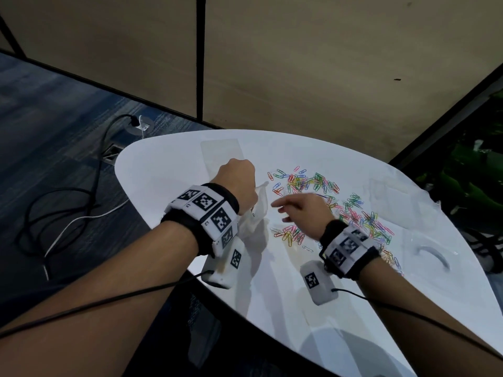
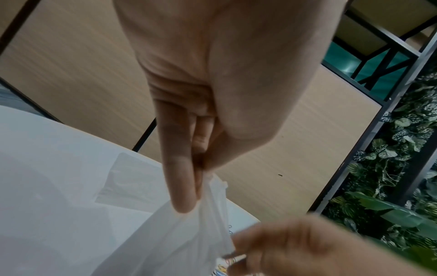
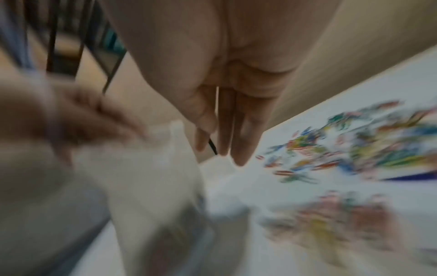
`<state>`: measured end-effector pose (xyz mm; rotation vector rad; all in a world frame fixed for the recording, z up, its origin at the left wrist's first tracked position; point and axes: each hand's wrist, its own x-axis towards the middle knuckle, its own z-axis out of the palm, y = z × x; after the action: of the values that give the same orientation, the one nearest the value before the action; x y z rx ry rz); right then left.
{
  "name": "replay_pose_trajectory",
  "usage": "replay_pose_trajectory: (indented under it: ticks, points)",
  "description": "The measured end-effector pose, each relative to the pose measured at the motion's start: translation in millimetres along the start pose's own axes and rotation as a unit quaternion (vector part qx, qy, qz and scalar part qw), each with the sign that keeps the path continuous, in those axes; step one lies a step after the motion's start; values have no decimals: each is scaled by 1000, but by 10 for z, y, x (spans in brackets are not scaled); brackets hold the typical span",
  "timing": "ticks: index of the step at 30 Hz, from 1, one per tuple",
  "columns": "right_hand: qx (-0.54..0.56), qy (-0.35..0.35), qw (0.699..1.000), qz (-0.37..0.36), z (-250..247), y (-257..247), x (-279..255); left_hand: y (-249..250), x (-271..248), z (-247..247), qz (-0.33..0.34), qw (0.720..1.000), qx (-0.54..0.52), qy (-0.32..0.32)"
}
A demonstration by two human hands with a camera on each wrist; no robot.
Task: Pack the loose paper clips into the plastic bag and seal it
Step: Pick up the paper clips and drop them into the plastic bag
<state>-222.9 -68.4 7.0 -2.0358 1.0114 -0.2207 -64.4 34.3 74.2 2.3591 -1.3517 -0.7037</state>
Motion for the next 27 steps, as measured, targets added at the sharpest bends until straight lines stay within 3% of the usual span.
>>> replay_pose_trajectory:
  ticks: [1,2,4,6,8,12,14,17,20,23,27]
  points:
    - [-124,-37,991,-31,52,115,-40,6,-4,-2,0,1000,2,-3]
    - [-240,-96,964,-65,131,237,-85,12,-7,-5,0,1000,4,-6]
    - [-416,-189,879,-138,290,487,-196,22,-13,-5,-1,1000,7,-8]
    - [-514,-201,818,-162,331,712,-277,35,-11,1,-3,1000,6,-8]
    - [-553,-171,805,-128,221,912,-299,47,-5,12,-6,1000,1,-8]
    - [-532,-171,829,-33,-32,1159,-353,82,21,58,-4,1000,12,-16]
    - [-531,-162,831,-41,-76,1283,-366,100,38,84,-5,1000,14,-20]
    - [-473,-105,872,-63,-72,1365,-331,124,48,110,-7,1000,12,-22]
    - [-445,-68,890,-74,-79,1315,-286,143,42,129,-8,1000,9,-22]
    - [-389,-17,921,-1,-161,1257,-244,169,34,156,-3,1000,9,-27]
    - [-187,92,970,126,-357,1116,-184,215,35,182,3,999,14,-36]
